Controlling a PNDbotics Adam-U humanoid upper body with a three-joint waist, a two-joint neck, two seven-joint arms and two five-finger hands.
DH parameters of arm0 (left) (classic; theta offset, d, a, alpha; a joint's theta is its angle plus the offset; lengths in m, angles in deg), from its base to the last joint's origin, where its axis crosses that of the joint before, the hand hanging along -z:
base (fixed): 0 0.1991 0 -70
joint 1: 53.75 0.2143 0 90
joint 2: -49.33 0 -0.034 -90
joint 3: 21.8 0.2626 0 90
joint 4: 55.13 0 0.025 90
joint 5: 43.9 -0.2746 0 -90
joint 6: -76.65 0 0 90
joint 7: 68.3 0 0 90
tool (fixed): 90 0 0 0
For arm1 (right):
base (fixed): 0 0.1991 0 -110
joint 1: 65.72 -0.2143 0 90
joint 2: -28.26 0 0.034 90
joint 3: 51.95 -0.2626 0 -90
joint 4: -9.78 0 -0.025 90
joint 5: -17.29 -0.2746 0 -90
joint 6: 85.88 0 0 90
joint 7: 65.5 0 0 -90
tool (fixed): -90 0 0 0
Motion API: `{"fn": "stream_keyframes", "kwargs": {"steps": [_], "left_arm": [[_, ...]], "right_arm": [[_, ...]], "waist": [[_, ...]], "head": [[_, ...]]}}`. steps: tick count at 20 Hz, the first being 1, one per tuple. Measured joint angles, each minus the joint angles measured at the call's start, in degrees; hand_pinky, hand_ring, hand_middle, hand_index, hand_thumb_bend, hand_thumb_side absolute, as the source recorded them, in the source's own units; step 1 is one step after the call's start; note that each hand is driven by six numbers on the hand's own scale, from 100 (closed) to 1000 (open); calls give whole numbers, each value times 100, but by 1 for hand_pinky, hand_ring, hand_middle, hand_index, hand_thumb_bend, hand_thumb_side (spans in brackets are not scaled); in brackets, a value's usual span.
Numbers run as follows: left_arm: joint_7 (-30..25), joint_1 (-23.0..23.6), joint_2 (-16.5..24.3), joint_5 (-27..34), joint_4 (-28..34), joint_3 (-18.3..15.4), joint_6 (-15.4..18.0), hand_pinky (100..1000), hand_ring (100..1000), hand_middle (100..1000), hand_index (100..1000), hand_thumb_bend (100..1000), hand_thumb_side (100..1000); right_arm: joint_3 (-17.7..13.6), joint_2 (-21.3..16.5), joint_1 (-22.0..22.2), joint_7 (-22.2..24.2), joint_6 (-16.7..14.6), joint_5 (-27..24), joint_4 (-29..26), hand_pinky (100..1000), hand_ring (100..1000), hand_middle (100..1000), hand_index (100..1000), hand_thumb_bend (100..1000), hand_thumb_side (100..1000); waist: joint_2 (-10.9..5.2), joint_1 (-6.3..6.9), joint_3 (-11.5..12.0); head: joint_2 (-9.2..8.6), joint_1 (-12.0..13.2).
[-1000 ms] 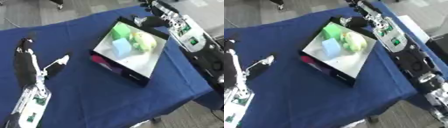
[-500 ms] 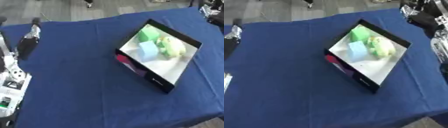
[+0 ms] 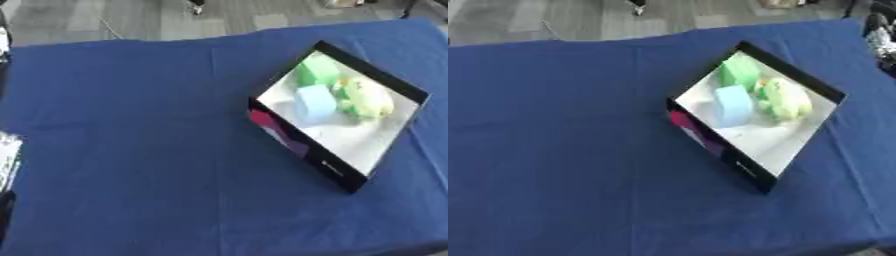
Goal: Pick up the objects with one hand, pass them to the other hand, and then place them into the box on the other side of the table.
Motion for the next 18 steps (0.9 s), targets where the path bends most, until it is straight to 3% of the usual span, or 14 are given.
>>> {"fn": "stream_keyframes", "kwargs": {"steps": [6,10,18], "left_arm": [[-40,294,4,495,-198,-271,519,797,871,765,939,476,667],[-55,518,4,728,-323,-363,702,800,878,773,950,465,702],[-265,728,-57,874,-555,-434,931,790,858,759,942,520,649]], "right_arm": [[-173,443,209,169,-185,198,5,1000,1000,1000,1000,136,155],[-263,710,266,271,-236,380,5,1000,1000,1000,1000,103,160],[-358,1049,375,386,-221,608,58,1000,1000,1000,1000,100,163]], "waist": [[0,0,-29],[0,0,-12],[0,0,36]], "head": [[0,76],[0,103],[0,141]]}}
